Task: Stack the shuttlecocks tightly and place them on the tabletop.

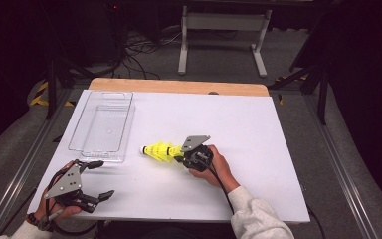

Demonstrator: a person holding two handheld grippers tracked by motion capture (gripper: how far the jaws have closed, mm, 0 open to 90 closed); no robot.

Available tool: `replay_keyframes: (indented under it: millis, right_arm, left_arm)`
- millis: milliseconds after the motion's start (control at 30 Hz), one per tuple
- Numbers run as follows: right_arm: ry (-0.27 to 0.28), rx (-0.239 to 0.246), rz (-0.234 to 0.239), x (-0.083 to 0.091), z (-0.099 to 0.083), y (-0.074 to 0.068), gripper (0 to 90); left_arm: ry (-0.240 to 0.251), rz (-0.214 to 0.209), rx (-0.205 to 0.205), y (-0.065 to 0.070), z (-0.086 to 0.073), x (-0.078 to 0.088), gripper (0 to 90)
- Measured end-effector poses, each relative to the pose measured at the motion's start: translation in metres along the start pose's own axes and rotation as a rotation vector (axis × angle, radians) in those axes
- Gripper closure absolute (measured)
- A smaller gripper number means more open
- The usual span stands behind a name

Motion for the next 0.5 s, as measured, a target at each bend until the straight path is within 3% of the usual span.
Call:
replay_keyframes:
  millis: [500]
  right_arm:
    - [-0.008, -0.001, 0.016, -0.016, 0.003, -0.008, 83.3]
  left_arm:
    - [-0.005, -0.004, -0.003, 0.0, -0.001, -0.001, 7.4]
Point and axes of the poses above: each handheld gripper's, and its own axes: x roughly backward along the jaws, z roughly out of its top, y roughly to its right, the point moved 7 cm from there along -x, roughly forward along the jaws, and after that the axes turned 9 degrees about -z, right-handed, at the moved point
